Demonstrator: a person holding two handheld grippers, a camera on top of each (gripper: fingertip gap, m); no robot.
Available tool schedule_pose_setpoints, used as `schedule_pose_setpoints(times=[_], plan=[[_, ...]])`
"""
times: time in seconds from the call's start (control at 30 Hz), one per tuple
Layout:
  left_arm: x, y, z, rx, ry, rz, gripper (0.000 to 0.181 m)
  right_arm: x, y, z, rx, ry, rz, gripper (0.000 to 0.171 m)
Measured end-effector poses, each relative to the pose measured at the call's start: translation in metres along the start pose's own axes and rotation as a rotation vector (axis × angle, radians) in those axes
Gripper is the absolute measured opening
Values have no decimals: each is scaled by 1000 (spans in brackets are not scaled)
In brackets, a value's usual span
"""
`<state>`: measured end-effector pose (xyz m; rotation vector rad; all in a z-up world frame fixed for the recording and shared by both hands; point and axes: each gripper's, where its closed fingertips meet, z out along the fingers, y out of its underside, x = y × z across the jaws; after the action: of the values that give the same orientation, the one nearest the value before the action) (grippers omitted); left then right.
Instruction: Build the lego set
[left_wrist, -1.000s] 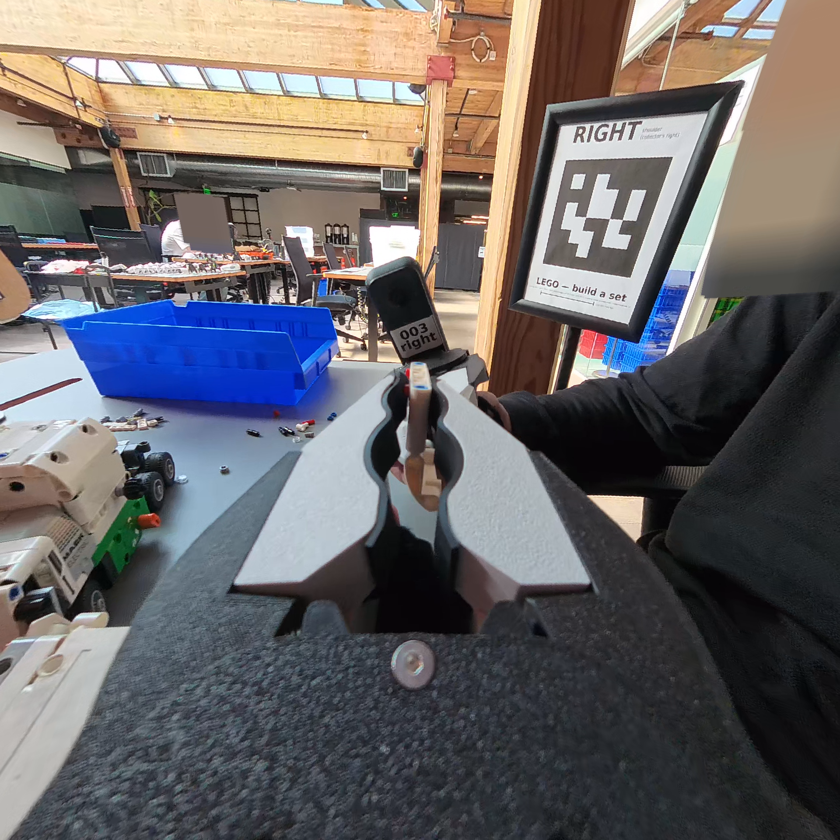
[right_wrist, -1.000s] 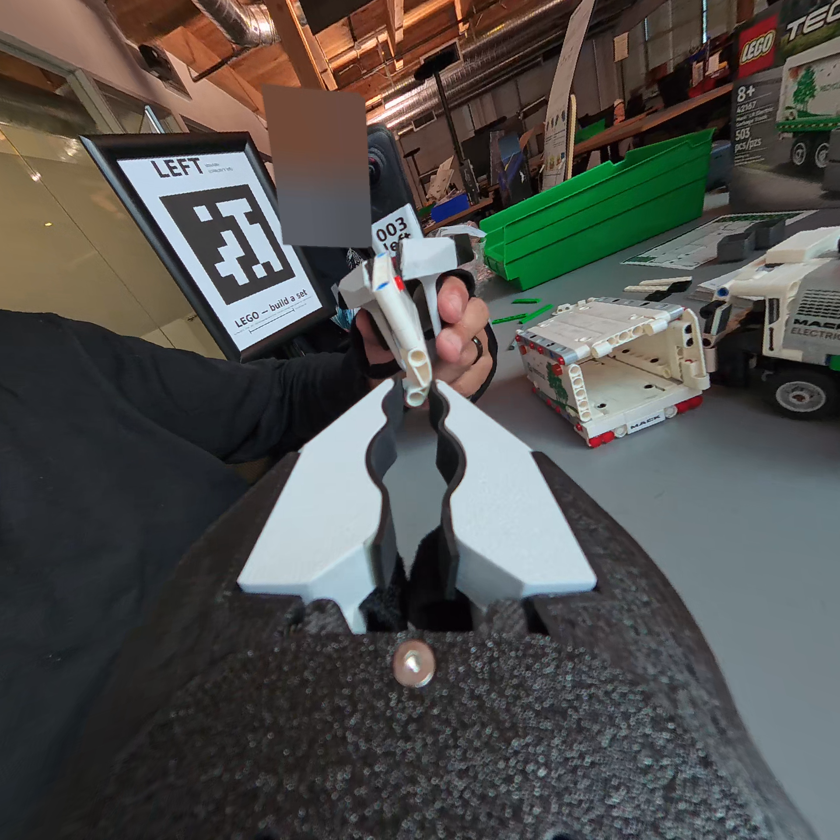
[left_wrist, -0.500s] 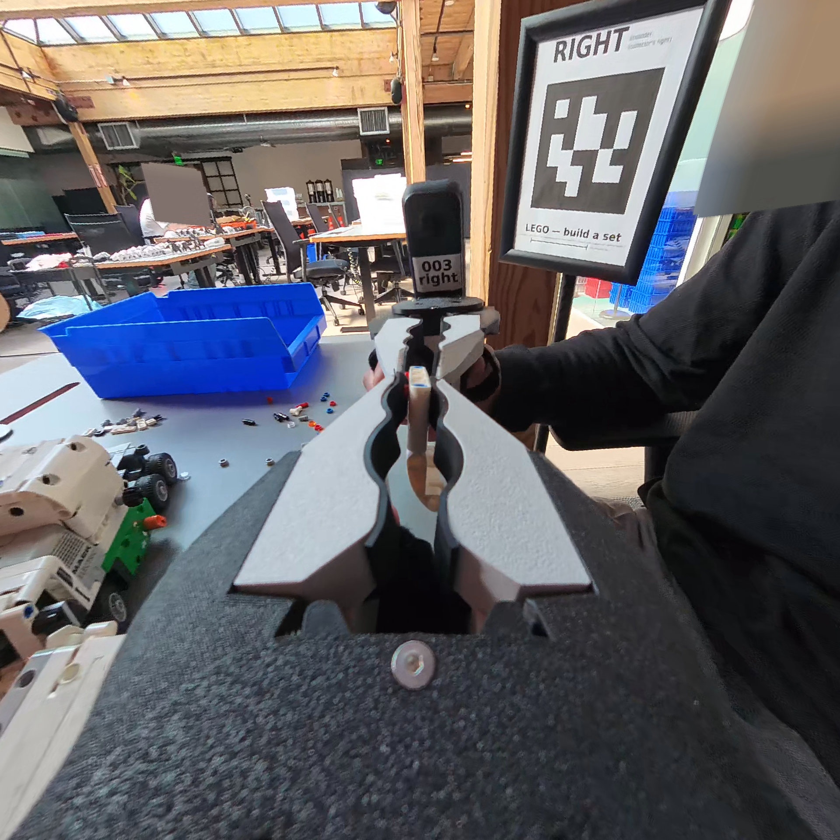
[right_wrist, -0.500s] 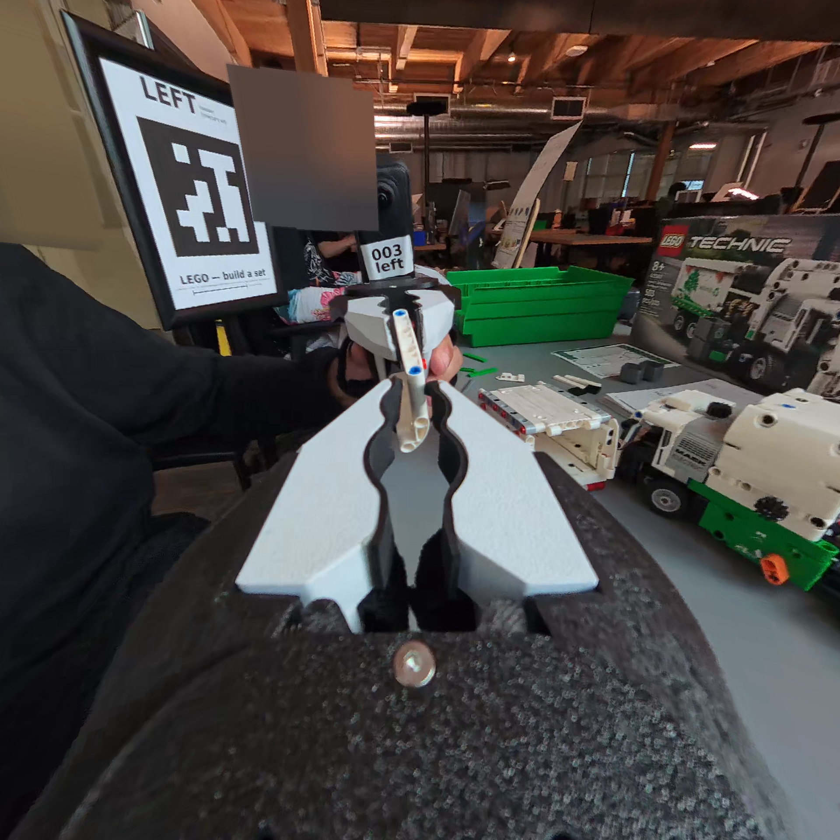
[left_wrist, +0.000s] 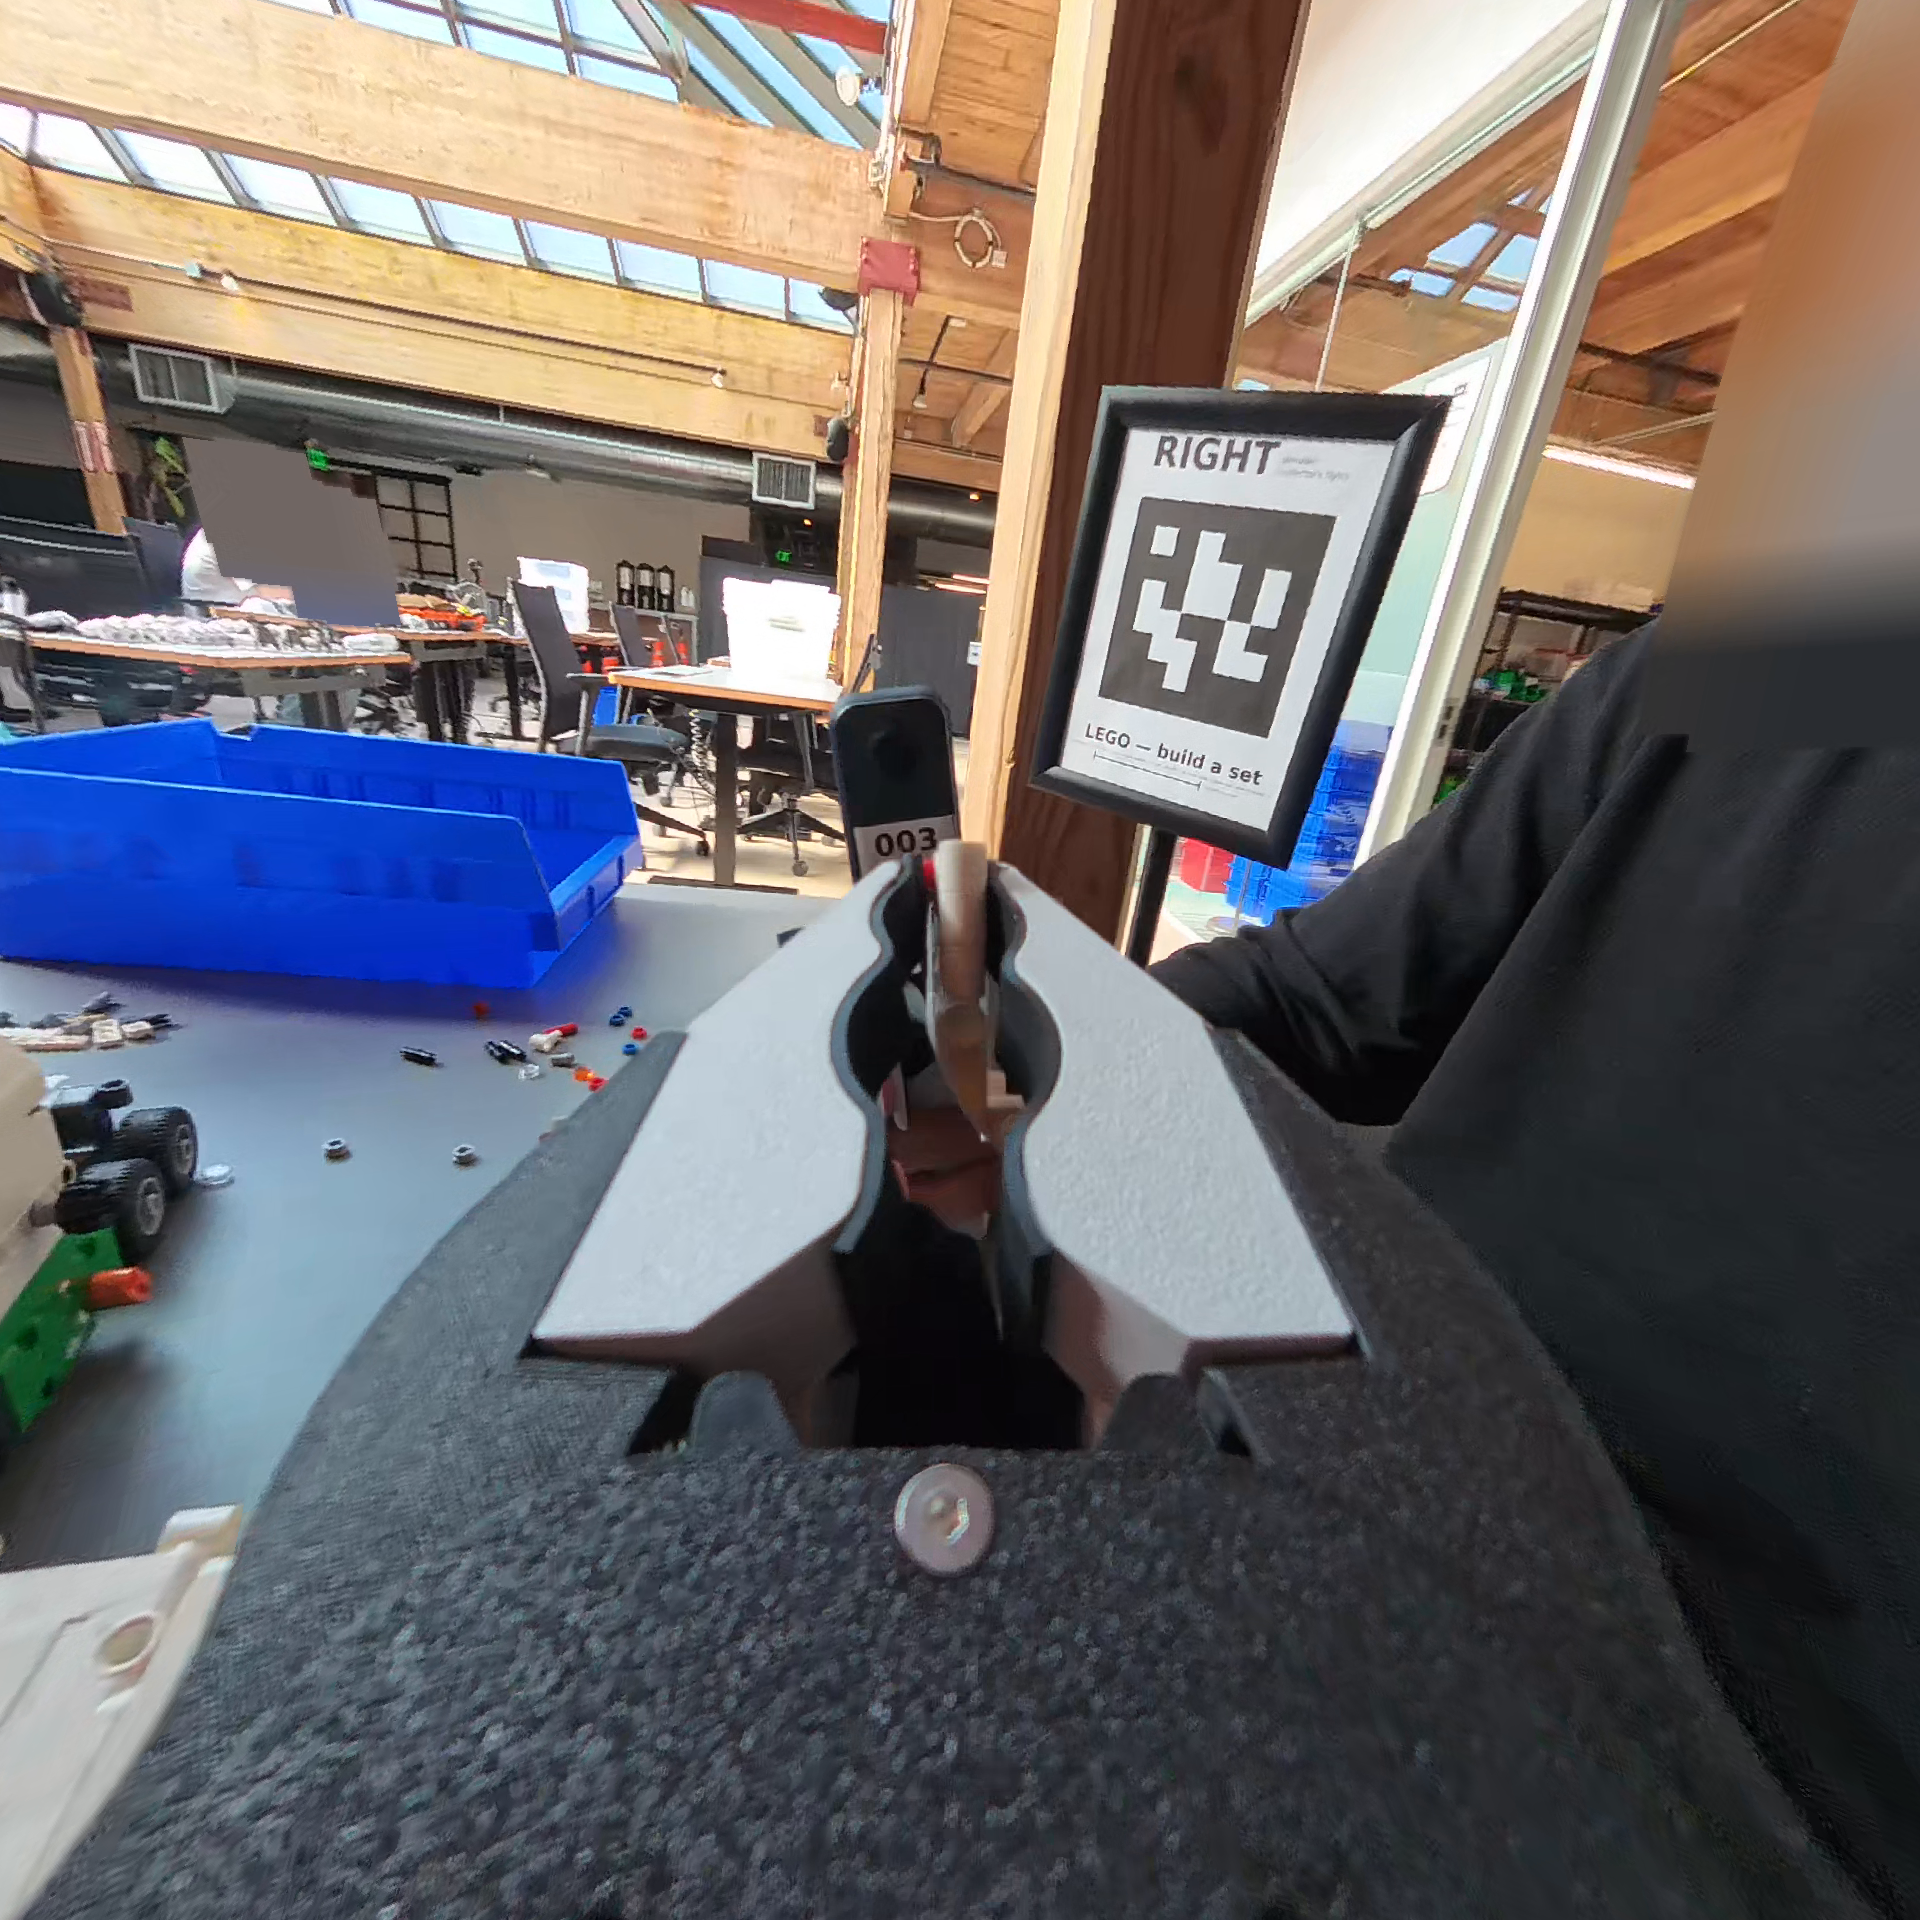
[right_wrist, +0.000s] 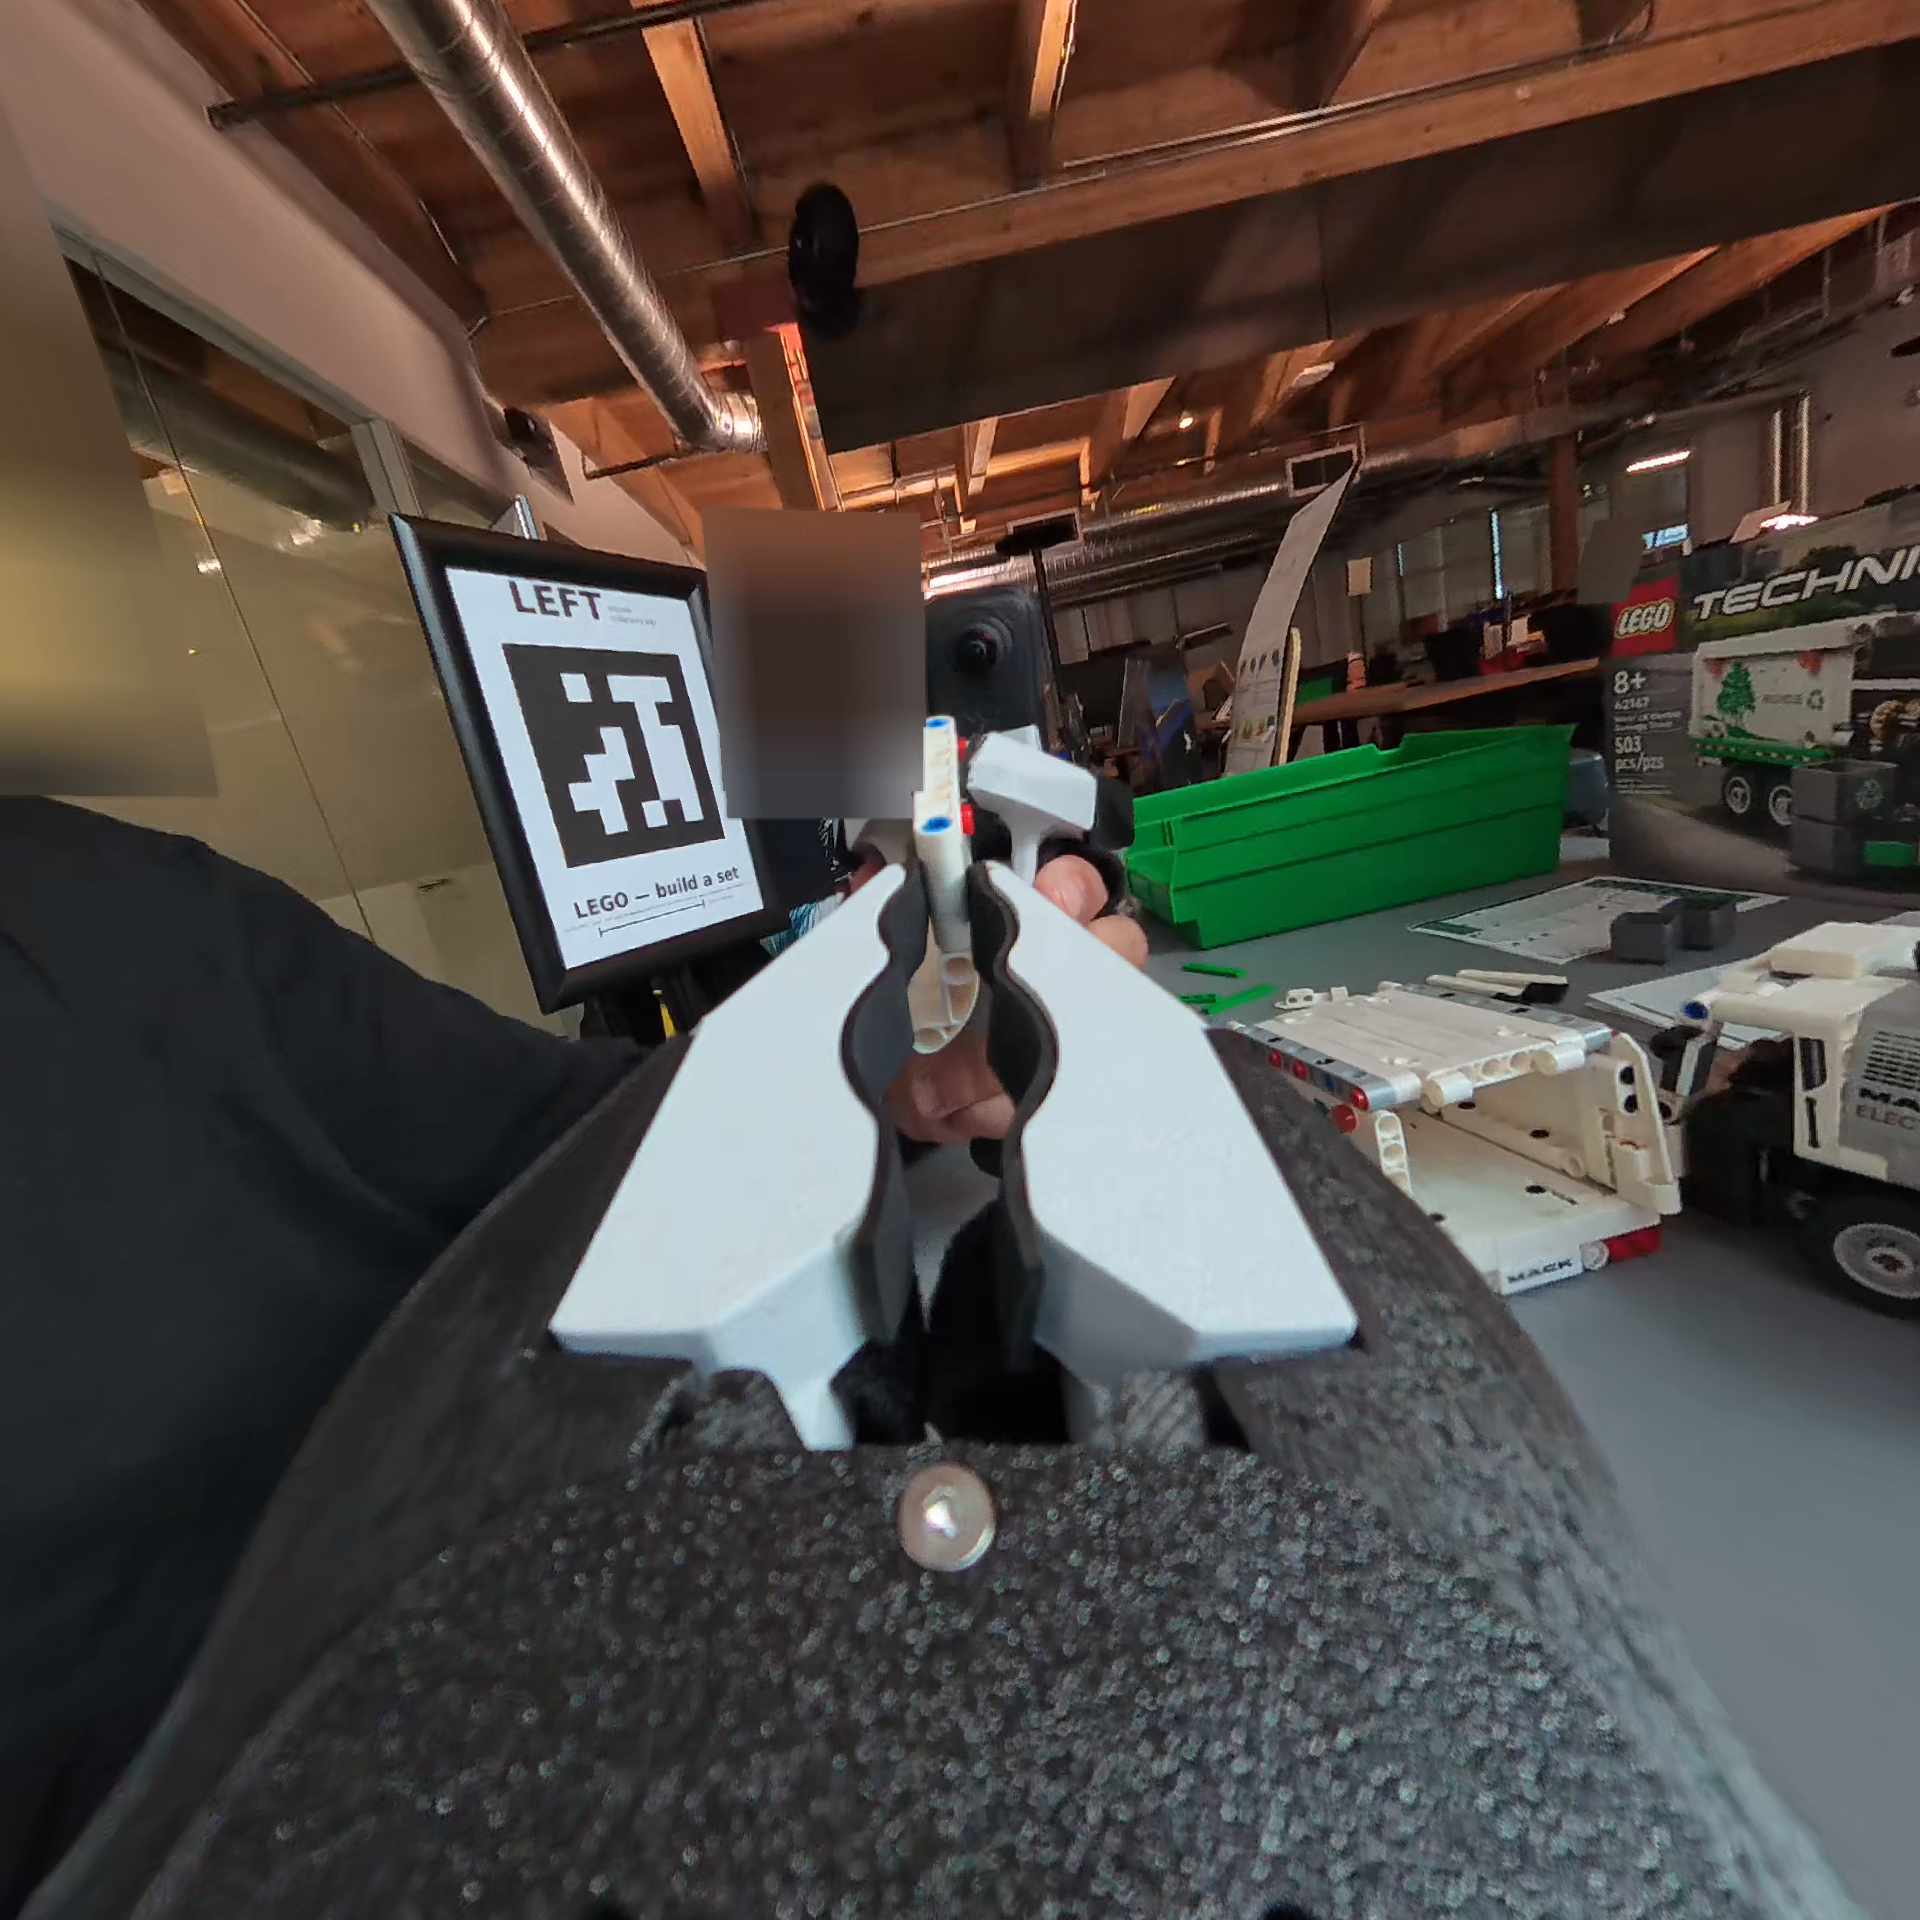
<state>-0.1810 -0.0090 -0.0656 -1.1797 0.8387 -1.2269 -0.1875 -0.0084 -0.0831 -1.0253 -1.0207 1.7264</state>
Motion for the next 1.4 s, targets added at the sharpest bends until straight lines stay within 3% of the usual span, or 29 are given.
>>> schedule_pose_setpoints(times=[0.3,1.0,1.4], plan=[[-2,1,-2,-9,-59,88,5,0,-2,0,-10,28,-80,6],[-8,13,-2,-73,-78,65,14,4,11,-13,-146,13,-145,6],[-5,16,0,-89,-81,95,7,4,10,-13,-135,8,-125,6]])
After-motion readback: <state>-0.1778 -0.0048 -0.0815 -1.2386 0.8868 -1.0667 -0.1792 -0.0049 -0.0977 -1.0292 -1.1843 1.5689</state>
